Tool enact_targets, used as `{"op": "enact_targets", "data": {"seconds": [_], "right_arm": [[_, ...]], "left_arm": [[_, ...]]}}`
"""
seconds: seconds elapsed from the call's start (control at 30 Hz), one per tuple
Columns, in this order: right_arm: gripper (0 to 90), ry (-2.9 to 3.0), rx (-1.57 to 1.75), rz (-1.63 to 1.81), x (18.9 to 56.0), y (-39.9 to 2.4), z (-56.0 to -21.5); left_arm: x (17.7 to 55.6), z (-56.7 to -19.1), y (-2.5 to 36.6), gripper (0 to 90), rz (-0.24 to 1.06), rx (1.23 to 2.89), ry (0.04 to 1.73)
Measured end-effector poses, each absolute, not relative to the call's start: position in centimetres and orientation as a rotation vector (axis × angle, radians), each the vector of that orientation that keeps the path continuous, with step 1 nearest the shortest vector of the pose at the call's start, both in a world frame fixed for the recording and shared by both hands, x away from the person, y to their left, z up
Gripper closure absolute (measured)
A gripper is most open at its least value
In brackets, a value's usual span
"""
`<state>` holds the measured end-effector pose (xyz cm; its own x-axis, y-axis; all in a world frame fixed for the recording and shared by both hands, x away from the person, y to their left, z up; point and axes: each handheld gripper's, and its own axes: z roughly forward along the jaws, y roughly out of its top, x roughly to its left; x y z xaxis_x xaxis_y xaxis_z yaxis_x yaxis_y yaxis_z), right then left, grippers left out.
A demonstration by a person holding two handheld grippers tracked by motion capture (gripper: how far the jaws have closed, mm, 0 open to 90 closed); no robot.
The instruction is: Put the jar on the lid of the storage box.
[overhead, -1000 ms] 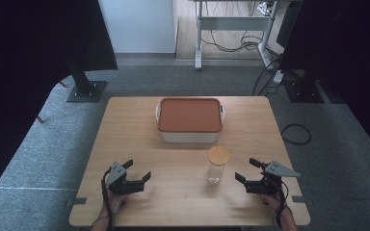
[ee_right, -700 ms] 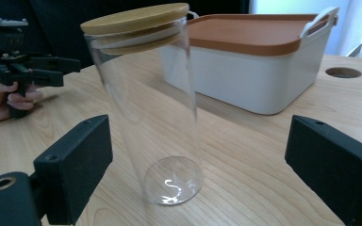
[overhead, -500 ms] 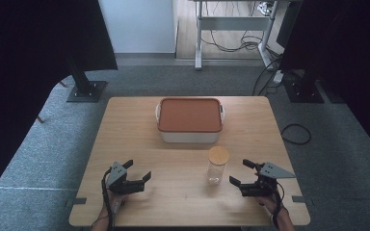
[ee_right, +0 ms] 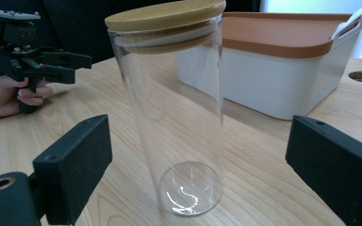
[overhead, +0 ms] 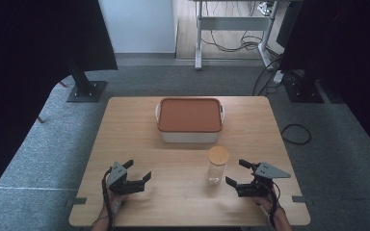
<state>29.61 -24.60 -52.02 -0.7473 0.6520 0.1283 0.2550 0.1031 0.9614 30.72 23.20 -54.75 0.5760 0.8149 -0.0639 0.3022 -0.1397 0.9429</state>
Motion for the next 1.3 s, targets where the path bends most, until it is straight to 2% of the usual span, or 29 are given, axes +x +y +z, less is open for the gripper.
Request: {"op": "enact_targets", "data": {"seconds": [1.3], "right_arm": [[5.5,2.046,0.869,1.643,30.6,-21.9,-52.2]], "left_arm": [[30.7,-54.7,23.1,6.1,0.585,1.714,0.935]]}}
